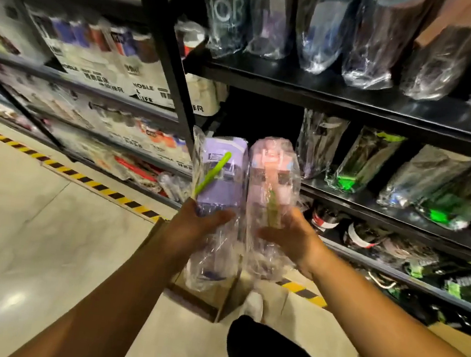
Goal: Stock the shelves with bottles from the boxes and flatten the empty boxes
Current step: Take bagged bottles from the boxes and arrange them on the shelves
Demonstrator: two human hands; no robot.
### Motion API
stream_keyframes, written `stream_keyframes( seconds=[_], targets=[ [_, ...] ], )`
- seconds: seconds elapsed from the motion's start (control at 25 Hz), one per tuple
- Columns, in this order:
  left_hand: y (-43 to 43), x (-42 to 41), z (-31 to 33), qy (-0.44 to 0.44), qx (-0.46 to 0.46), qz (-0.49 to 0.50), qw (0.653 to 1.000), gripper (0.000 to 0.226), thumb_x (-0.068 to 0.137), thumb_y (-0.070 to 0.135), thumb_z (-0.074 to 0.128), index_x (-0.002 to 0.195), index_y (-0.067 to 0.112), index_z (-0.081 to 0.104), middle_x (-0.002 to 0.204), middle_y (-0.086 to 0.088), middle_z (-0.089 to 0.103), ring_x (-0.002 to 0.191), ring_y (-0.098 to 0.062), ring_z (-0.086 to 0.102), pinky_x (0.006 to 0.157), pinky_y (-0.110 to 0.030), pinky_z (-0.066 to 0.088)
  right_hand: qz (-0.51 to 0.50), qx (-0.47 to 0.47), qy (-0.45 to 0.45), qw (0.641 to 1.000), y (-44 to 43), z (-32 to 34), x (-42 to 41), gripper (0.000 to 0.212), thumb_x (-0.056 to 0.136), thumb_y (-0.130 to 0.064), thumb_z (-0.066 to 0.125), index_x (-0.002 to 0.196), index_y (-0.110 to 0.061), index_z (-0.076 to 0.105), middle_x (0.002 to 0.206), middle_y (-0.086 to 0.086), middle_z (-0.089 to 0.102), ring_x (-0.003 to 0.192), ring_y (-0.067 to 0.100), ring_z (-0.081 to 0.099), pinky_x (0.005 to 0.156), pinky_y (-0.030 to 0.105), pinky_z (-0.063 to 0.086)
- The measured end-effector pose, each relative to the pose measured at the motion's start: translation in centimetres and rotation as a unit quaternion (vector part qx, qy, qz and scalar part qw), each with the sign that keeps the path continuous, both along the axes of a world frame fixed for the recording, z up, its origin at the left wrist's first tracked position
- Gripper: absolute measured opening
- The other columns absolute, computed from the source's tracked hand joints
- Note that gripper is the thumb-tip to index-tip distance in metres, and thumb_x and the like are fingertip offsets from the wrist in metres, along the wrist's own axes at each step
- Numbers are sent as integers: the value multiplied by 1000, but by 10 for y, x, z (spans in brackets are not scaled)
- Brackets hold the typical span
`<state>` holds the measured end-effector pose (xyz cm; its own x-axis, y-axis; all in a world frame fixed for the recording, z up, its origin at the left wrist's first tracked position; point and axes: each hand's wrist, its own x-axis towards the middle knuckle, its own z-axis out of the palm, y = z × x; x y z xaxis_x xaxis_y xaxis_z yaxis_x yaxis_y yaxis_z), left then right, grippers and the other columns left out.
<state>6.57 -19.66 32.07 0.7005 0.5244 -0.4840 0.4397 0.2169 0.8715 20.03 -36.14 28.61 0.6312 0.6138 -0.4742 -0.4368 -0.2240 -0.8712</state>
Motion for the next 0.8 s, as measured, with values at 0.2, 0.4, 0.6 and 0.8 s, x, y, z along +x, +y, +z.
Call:
stream_keyframes(
  seconds=[0.2, 0.4, 0.6, 0.8],
  targets=[
    [64, 69, -9, 45, -29, 8, 999, 37, 84, 37, 76, 112, 22, 58, 100, -3, 66, 77, -17, 60, 57, -26, 45, -68, -58, -14, 996, 78, -38, 83, 56, 71, 8, 83, 115, 2, 50, 112, 13, 54, 90, 19, 60, 65, 30, 59],
    [106, 116, -18, 79, -34, -16, 996, 17, 89, 36, 71, 91, 23, 60, 87, 3, 66, 77, -12, 66, 66, -27, 43, -175, -16, 6, 984, 125, -50, 120, 44, 82, 14, 68, 110, -8, 43, 108, 9, 43, 95, 24, 54, 70, 37, 60],
    [149, 153, -38, 117, -23, -59, 991, 47, 74, 55, 79, 101, 19, 66, 95, -5, 69, 82, -24, 62, 76, -39, 45, -209, -114, -134, 962, 155, -61, 130, 66, 80, -6, 80, 130, -9, 37, 107, -2, 49, 93, 12, 51, 67, 14, 42],
    [178, 183, -61, 102, -42, -89, 990, 45, 77, 49, 80, 104, 15, 70, 73, -1, 67, 66, -22, 62, 63, -32, 45, -314, -109, -189, 924, 188, -68, 145, 62, 80, -16, 82, 122, -8, 37, 111, 1, 52, 96, 14, 53, 83, 24, 45]
  ],
)
